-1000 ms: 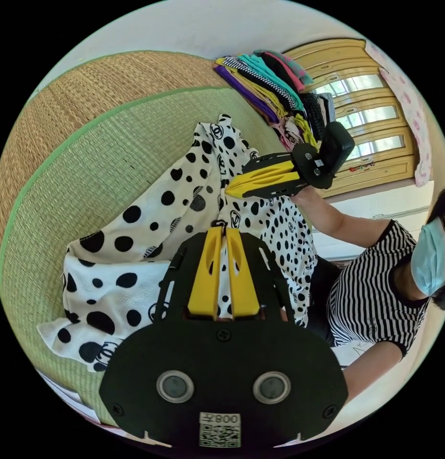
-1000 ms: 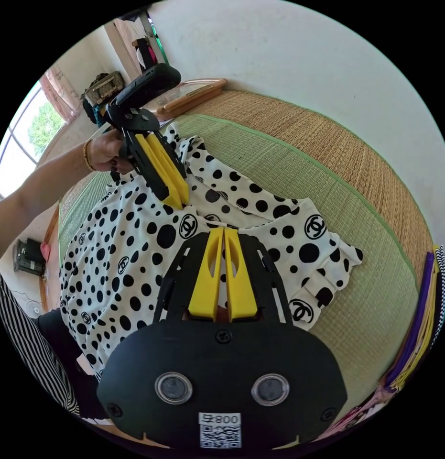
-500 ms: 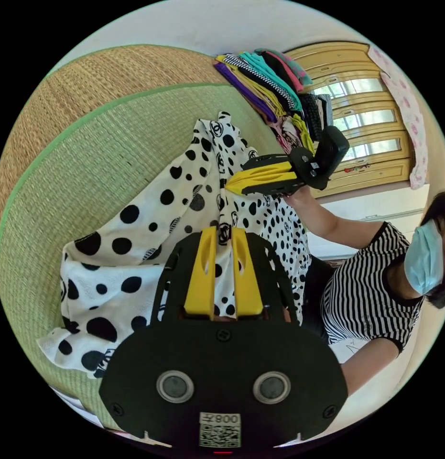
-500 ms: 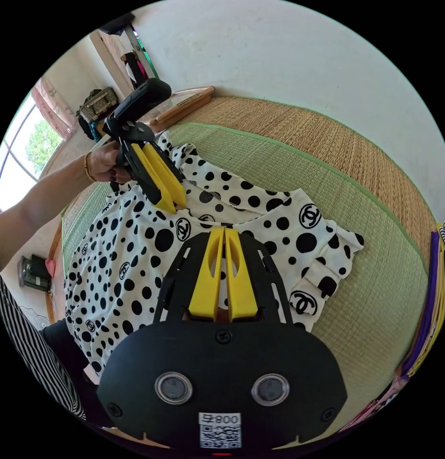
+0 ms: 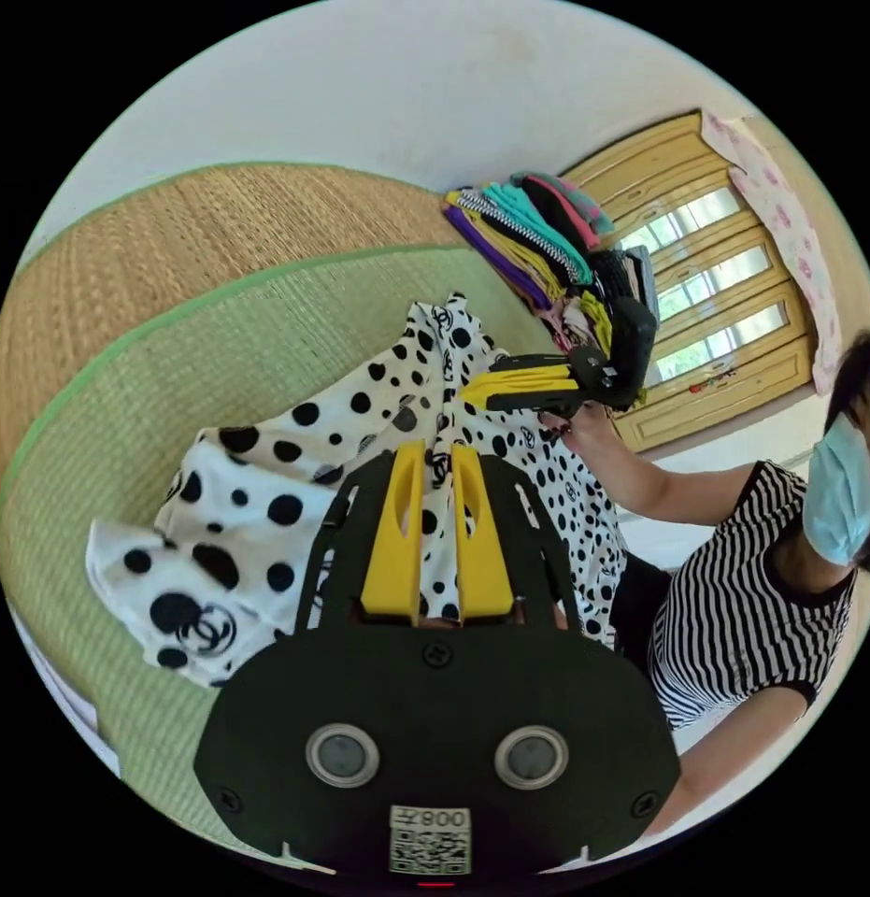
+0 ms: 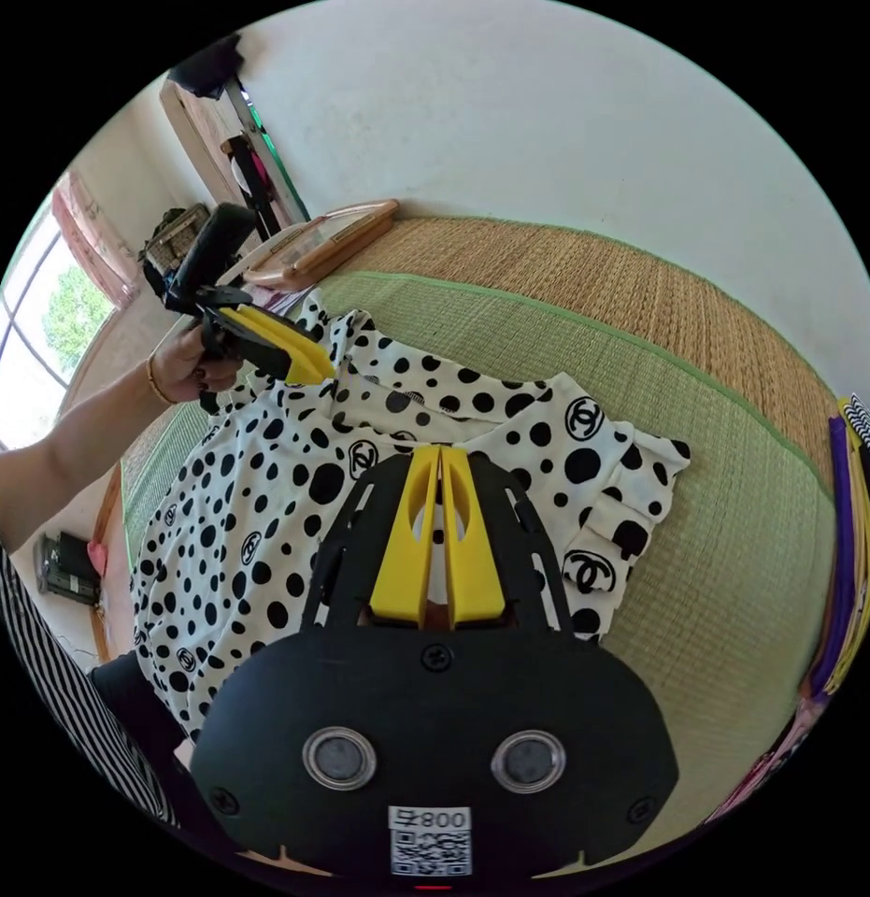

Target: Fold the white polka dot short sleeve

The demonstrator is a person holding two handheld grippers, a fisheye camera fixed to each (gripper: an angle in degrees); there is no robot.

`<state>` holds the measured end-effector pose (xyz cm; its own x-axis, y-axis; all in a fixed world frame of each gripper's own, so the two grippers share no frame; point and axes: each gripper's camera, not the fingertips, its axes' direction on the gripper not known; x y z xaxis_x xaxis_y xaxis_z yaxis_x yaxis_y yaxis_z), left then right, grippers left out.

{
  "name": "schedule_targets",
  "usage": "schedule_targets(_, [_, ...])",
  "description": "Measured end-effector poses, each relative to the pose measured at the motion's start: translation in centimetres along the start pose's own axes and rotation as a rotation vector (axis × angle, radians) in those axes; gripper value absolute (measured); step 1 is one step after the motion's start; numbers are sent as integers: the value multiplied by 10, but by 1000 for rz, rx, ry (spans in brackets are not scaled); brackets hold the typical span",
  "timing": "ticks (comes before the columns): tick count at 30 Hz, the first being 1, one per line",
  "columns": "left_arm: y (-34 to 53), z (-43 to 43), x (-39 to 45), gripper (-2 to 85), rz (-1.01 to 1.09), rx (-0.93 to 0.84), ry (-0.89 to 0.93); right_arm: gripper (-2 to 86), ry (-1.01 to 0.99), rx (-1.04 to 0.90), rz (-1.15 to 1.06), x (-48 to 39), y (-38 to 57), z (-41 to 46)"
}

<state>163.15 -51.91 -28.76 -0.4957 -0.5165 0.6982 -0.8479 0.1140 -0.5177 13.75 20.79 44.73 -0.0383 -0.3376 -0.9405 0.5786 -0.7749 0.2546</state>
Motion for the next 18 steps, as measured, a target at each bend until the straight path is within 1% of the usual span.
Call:
schedule_targets(2, [41, -16, 9, 34, -43, 90, -88, 1, 10, 30, 18, 3, 8, -7])
schedule_targets(3, [52, -19, 11, 30, -58, 108, -120, 0, 26, 43, 34, 6, 12, -8])
schedule_targets(5, [92, -26, 12, 15, -164, 172, -281, 0, 38, 25, 62, 13, 15, -3])
schedule_targets(7, [114, -22, 7, 9, -244, 155, -359, 0, 18, -35, 73, 18, 14, 10])
schedule_targets(8, [125, -17, 4, 7, -281, 135, -374, 0, 15, -14, 76, 19, 14, 9])
schedule_targets(10, [139, -19, 11, 4, -276, 196, -358, 0, 17, -33, 60, 16, 14, 7])
schedule_targets(11, [146, -23, 18, 3, -265, 241, -397, 0, 38, -5, 54, 14, 15, 2])
schedule_targets(13, [154, -24, 28, 3, -246, 278, -460, 0, 72, 24, 64, 16, 18, -4])
schedule_targets(16, [166, -19, 28, 2, -302, 274, -551, 0, 70, 54, 128, 32, 20, -6])
schedule_targets(18, [177, -10, 21, 2, -348, 228, -628, 0, 67, -20, 169, 46, 19, 15])
